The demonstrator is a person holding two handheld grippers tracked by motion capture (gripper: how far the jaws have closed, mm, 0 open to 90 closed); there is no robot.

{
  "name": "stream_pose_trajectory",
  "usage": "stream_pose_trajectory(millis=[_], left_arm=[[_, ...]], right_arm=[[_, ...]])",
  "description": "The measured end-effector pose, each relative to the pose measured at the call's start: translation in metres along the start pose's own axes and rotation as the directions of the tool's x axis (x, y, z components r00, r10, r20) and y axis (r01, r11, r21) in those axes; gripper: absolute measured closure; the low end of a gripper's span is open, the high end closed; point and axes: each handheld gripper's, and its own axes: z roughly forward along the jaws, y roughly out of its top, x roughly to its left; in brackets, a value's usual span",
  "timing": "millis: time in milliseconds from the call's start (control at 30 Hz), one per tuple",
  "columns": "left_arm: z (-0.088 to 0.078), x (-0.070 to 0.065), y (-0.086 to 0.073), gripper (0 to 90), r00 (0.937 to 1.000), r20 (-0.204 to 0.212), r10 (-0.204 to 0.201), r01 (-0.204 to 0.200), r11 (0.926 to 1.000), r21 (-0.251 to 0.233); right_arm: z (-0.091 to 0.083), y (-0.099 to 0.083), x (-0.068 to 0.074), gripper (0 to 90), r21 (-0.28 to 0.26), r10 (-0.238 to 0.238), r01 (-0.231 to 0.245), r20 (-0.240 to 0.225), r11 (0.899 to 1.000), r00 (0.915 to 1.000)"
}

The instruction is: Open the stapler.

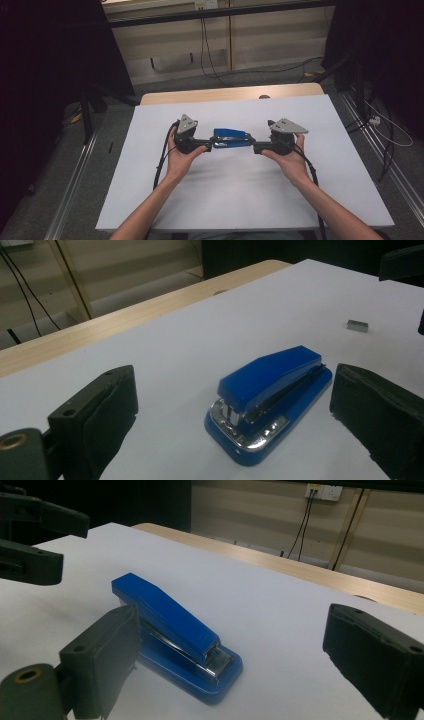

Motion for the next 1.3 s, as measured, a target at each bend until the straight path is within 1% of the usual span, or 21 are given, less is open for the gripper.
stream_pose_trajectory(millis=[100, 200, 267, 300, 367, 400, 467, 533, 567, 600, 633, 700, 767, 900, 933, 967, 1100, 1133, 1167, 1200, 1300], left_arm=[[0.006, 0.002, 0.002, 5.2, 1.0000, -0.002, -0.010, 0.010, 0.9999, -0.009], [0.011, 0.003, 0.001, 5.2, 0.9998, -0.004, -0.020, 0.020, 0.9997, -0.013], [0.013, 0.004, -0.001, 5.2, 0.9995, -0.002, -0.032, 0.032, 0.9994, -0.009], [0.013, 0.004, -0.001, 5.2, 0.9994, -0.001, -0.033, 0.033, 0.9994, -0.004], [0.013, 0.004, -0.001, 5.3, 0.9995, -0.030, 0.008, -0.008, 0.9999, 0.013], [0.011, 0.004, -0.001, 5.2, 0.9993, -0.036, 0.014, -0.013, 0.9998, 0.015], [0.010, 0.007, -0.003, 5.2, 0.9996, -0.027, -0.002, 0.002, 0.9997, 0.023], [0.011, 0.009, -0.006, 4.9, 0.9994, -0.022, -0.026, 0.027, 0.9990, 0.035], [0.011, 0.010, -0.008, 4.9, 0.9994, -0.020, -0.028, 0.029, 0.9987, 0.043], [0.011, 0.010, -0.009, 4.9, 0.9995, -0.028, -0.016, 0.017, 0.9986, 0.051], [0.011, 0.010, -0.009, 5.0, 0.9995, -0.028, -0.016, 0.017, 0.9986, 0.051], [0.011, 0.011, -0.010, 5.2, 0.9995, -0.030, -0.001, 0.003, 0.9987, 0.051], [0.011, 0.011, -0.011, 5.2, 0.9995, -0.027, -0.019, 0.020, 0.9985, 0.051], [0.011, 0.011, -0.012, 5.2, 0.9997, -0.016, -0.019, 0.020, 0.9980, 0.059], [0.011, 0.011, -0.012, 5.2, 0.9997, -0.017, -0.020, 0.021, 0.9979, 0.060], [0.010, 0.011, -0.012, 6.2, 0.9996, -0.019, -0.021, 0.022, 0.9981, 0.058], [0.009, 0.013, -0.013, 8.9, 0.9992, -0.015, -0.036, 0.037, 0.9980, 0.051], [0.009, 0.014, -0.014, 9.6, 0.9991, -0.016, -0.040, 0.041, 0.9972, 0.063], [0.009, 0.014, -0.014, 11.4, 0.9991, -0.016, -0.040, 0.041, 0.9972, 0.063], [0.009, 0.015, -0.015, 15.3, 0.9993, -0.011, -0.037, 0.038, 0.9965, 0.075], [0.009, 0.018, -0.016, 18.2, 0.9991, -0.009, -0.042, 0.042, 0.9959, 0.080]], right_arm=[[0.008, 0.003, 0.001, 9.0, 0.006, 0.002, -0.002, -0.005, 1.000, 1.0000], [0.015, 0.004, 0.001, 16.7, -0.005, 0.003, -0.003, -0.024, 1.000, 0.9997], [0.019, 0.003, 0.002, 16.9, -0.004, 0.011, -0.012, -0.024, 1.000, 0.9997], [0.023, 0.002, 0.004, 17.8, 0.022, -0.008, 0.009, -0.032, 1.000, 0.9995], [0.024, 0.000, 0.005, 18.3, 0.030, -0.015, 0.016, -0.031, 0.999, 0.9994], [0.025, -0.001, 0.007, 20.5, 0.047, -0.021, 0.022, -0.027, 0.999, 0.9994], [0.025, -0.002, 0.007, 23.3, 0.071, -0.034, 0.036, -0.030, 0.997, 0.9989], [0.027, -0.003, 0.008, 25.9, 0.086, -0.018, 0.022, -0.043, 0.996, 0.9989], [0.027, -0.004, 0.008, 28.6, 0.093, -0.015, 0.019, -0.049, 0.995, 0.9987], [0.027, -0.004, 0.009, 32.7, 0.104, -0.014, 0.021, -0.071, 0.994, 0.9974], [0.027, -0.004, 0.009, 32.7, 0.104, -0.014, 0.021, -0.071, 0.994, 0.9974], [0.027, -0.004, 0.009, 38.7, 0.106, -0.009, 0.018, -0.084, 0.994, 0.9964], [0.027, -0.004, 0.009, 44.5, 0.108, -0.005, 0.015, -0.095, 0.994, 0.9954], [0.029, -0.006, 0.009, 63.5, 0.114, -0.017, 0.031, -0.126, 0.993, 0.9919], [0.029, -0.007, 0.010, 69.1, 0.115, -0.019, 0.036, -0.139, 0.993, 0.9901], [0.029, -0.007, 0.010, 74.1, 0.113, -0.013, 0.032, -0.165, 0.993, 0.9862], [0.029, -0.006, 0.012, 86.4, 0.090, -0.031, 0.049, -0.186, 0.995, 0.9821], [0.029, -0.005, 0.013, 90.0, 0.092, -0.032, 0.050, -0.192, 0.994, 0.9809], [0.029, -0.005, 0.013, 90.0, 0.092, -0.032, 0.050, -0.192, 0.994, 0.9809], [0.030, -0.006, 0.013, 90.0, 0.108, -0.027, 0.049, -0.198, 0.993, 0.9799], [0.030, -0.007, 0.013, 90.0, 0.121, -0.034, 0.059, -0.198, 0.991, 0.9795]])
